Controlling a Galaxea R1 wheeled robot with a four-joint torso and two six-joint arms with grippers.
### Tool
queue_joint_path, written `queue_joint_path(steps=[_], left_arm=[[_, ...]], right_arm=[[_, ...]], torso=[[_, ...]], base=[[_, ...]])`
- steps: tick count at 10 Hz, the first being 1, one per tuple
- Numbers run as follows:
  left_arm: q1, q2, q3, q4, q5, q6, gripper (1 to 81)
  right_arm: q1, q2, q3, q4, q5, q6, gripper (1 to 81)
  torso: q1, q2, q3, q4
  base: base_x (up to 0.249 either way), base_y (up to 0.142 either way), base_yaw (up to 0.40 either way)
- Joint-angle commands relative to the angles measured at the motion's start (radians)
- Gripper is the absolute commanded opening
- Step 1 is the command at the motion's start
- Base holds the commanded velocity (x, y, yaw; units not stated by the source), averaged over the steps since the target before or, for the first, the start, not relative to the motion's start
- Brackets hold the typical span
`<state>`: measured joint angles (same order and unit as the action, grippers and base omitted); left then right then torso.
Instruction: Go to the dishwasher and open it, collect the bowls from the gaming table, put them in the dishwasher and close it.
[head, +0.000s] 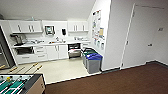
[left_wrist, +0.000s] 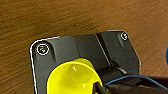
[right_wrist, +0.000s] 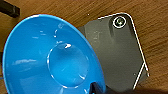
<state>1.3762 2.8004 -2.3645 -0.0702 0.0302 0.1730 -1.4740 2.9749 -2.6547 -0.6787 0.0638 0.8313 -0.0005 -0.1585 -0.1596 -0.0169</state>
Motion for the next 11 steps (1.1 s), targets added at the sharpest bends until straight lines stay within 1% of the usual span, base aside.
queue_joint_path(steps=[1,11], left_arm=[[-0.070,-0.015,0.010,0.004,0.051,0.006,1.0],[-0.070,-0.015,0.010,0.004,0.051,0.006,1.0]], right_arm=[[0.048,0.009,0.010,-0.022,-0.021,-0.009,1.0],[0.047,0.011,0.007,-0.024,-0.021,-0.009,1.0]], torso=[[0.001,0.000,0.000,0.000],[0.001,0.000,0.000,0.000]], base=[[0.140,0.075,0.000],[0.140,0.067,0.000]])
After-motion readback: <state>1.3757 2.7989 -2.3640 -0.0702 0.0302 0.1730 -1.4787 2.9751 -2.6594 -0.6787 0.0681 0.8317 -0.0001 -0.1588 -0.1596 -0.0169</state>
